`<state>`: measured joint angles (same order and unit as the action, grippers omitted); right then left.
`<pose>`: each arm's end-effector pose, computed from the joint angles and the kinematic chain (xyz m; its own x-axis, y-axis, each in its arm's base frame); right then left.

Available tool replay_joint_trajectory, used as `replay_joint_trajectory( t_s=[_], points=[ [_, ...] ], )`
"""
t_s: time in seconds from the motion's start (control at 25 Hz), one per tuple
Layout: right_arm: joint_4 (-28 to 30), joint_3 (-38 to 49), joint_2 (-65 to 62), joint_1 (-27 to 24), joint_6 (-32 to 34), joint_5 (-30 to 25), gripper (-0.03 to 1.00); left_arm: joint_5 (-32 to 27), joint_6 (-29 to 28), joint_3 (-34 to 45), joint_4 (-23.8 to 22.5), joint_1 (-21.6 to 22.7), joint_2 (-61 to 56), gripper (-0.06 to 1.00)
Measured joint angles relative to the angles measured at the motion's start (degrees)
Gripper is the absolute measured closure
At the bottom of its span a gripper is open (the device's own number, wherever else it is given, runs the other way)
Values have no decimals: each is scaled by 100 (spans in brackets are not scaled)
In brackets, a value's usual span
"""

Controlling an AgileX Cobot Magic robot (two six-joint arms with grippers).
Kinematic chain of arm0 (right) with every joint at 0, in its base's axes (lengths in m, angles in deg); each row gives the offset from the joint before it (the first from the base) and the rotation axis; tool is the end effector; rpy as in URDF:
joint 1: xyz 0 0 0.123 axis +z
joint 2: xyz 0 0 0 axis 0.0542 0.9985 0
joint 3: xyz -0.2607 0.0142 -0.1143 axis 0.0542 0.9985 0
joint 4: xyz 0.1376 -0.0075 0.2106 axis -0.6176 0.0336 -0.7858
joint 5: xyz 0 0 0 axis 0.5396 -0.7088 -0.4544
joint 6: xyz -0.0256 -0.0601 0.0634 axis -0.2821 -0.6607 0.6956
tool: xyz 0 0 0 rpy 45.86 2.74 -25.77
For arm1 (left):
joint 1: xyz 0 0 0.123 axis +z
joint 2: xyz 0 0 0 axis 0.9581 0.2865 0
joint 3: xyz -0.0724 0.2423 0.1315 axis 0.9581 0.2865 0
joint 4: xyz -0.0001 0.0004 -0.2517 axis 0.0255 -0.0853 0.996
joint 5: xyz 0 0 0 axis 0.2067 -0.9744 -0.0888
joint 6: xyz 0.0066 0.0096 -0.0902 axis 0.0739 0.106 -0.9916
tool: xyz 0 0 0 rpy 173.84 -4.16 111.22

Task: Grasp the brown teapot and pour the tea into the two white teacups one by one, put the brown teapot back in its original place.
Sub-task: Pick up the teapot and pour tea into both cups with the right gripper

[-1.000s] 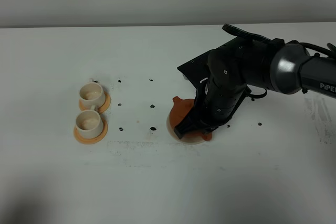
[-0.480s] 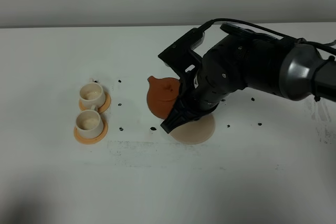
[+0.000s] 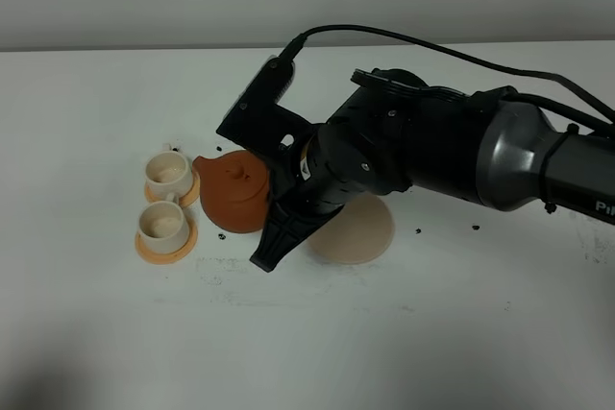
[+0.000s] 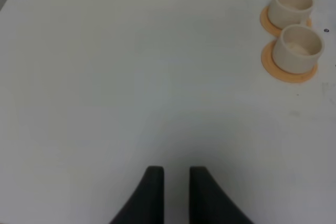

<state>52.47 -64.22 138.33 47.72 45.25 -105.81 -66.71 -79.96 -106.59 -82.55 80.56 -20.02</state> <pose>0.2905 0.2793 0.2273 -0.4497 -0.7678 -0.4563 -0.8074 0.5679 -0.1599 -0.0007 -0.0039 0.2651 -0.4854 -0.0717 -0.8713 -0.0935 0.9952 -0.0298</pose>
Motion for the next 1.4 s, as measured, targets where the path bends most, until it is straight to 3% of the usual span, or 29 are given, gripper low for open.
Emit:
replay_joint_trajectory(
  t_s=[0.4,0.64,1.24,1.4],
  points=[
    [362,-811,426,11,-57,-394,88,0,0,0,0,0,0,83],
    [488,-862,585,57,-66,-510,88,0,0,0,0,0,0,83],
    [694,801,-373,64,227,1498,88,0,5,0,0,0,0,83],
    [939,918,-300,64,347,1568,88,0,5,0,0,0,0,83]
  ],
)
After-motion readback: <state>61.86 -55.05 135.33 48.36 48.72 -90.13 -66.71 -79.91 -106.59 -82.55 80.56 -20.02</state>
